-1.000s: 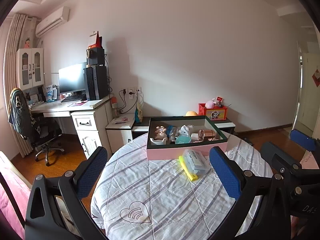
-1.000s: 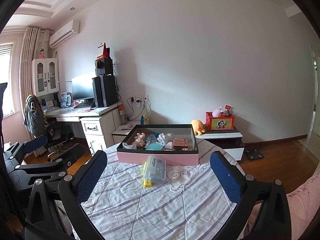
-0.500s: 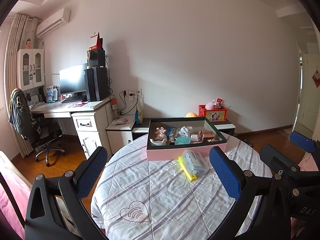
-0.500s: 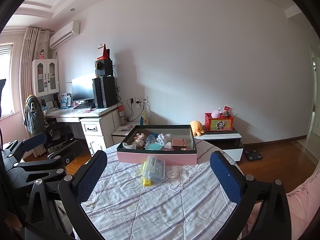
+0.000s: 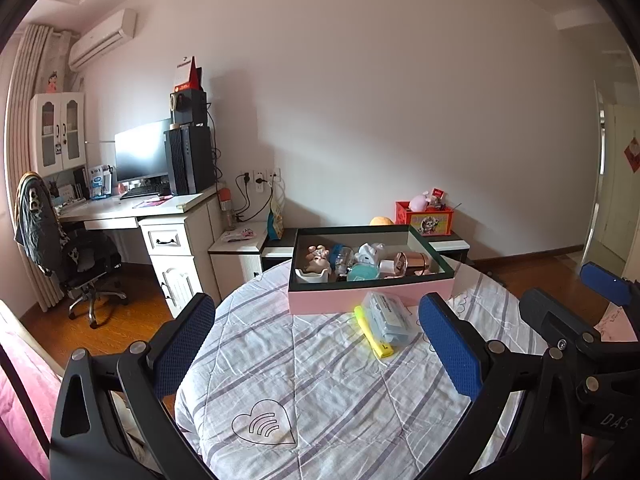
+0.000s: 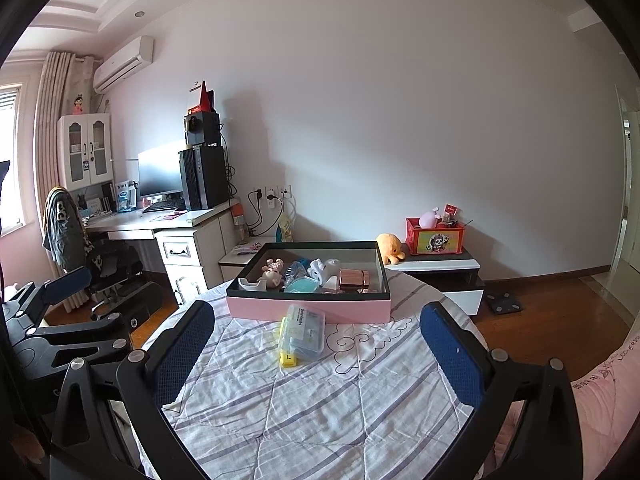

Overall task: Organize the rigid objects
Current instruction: 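Withdraw both tools from the pink box back over the bed, then grasp the clear dental flossers case with the left tool while the right tool grasps the yellow highlighter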

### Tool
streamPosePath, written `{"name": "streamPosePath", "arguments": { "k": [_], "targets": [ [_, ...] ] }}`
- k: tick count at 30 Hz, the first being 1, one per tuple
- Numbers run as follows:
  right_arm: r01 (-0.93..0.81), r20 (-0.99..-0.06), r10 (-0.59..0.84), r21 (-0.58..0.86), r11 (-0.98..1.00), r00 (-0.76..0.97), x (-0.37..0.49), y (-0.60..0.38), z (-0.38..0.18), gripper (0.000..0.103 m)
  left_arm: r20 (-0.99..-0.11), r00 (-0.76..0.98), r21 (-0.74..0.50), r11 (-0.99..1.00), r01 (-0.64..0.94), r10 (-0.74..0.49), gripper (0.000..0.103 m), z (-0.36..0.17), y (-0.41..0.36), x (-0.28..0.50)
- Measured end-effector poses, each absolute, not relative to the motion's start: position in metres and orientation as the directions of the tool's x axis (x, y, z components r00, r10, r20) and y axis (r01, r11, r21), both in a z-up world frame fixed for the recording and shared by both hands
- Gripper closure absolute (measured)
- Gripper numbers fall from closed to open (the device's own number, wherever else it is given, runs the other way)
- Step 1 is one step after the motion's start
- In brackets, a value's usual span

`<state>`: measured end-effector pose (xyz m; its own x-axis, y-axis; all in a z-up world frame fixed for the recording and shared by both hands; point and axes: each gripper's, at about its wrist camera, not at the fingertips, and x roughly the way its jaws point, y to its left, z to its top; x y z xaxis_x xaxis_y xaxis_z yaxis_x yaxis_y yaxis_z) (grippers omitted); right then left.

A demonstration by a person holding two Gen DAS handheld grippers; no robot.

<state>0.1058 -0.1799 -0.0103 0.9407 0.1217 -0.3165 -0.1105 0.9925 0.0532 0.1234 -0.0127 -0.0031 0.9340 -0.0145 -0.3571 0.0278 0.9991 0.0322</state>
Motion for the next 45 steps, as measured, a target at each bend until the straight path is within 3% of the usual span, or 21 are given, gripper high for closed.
{"name": "streamPosePath", "arguments": {
  "k": [22, 26, 40, 41, 43, 45],
  "targets": [
    [-0.049, -0.522, 0.102, 0.114, 0.992, 0.847, 0.191, -0.215, -0.091, 0.0, -0.634, 0.773, 0.013, 0.998, 0.058, -0.037, 0.0, -0.103, -0.036, 0.24],
    [-0.034, -0.561, 0.105, 0.136, 0.99, 0.821, 0.209, -0.23, -0.108, 0.0, -0.647, 0.756, -0.032, 0.994, 0.108, -0.103, 0.0, -0.106, -0.051, 0.257],
    [0.04, -0.648, 0.098, 0.194, 0.98, 0.755, 0.248, -0.281, -0.141, 0.0, -0.731, 0.677, 0.23, 0.964, 0.133, 0.081, 0.0, -0.149, -0.138, 0.322],
    [0.036, -0.656, 0.106, 0.2, 0.979, 0.748, 0.251, -0.281, -0.143, 0.0, -0.74, 0.664, 0.252, 0.96, 0.121, 0.11, 0.001, -0.154, -0.14, 0.328],
    [0.039, -0.672, 0.108, 0.201, 0.979, 0.733, 0.256, -0.282, -0.147, 0.0, -0.743, 0.66, 0.242, 0.964, 0.113, 0.109, 0.022, -0.156, -0.137, 0.333],
    [0.028, -0.682, 0.117, 0.198, 0.98, 0.722, 0.259, -0.279, -0.148, 0.0, -0.774, 0.631, 0.161, 0.978, 0.135, 0.04, 0.035, -0.157, -0.128, 0.338]
  ]
}}
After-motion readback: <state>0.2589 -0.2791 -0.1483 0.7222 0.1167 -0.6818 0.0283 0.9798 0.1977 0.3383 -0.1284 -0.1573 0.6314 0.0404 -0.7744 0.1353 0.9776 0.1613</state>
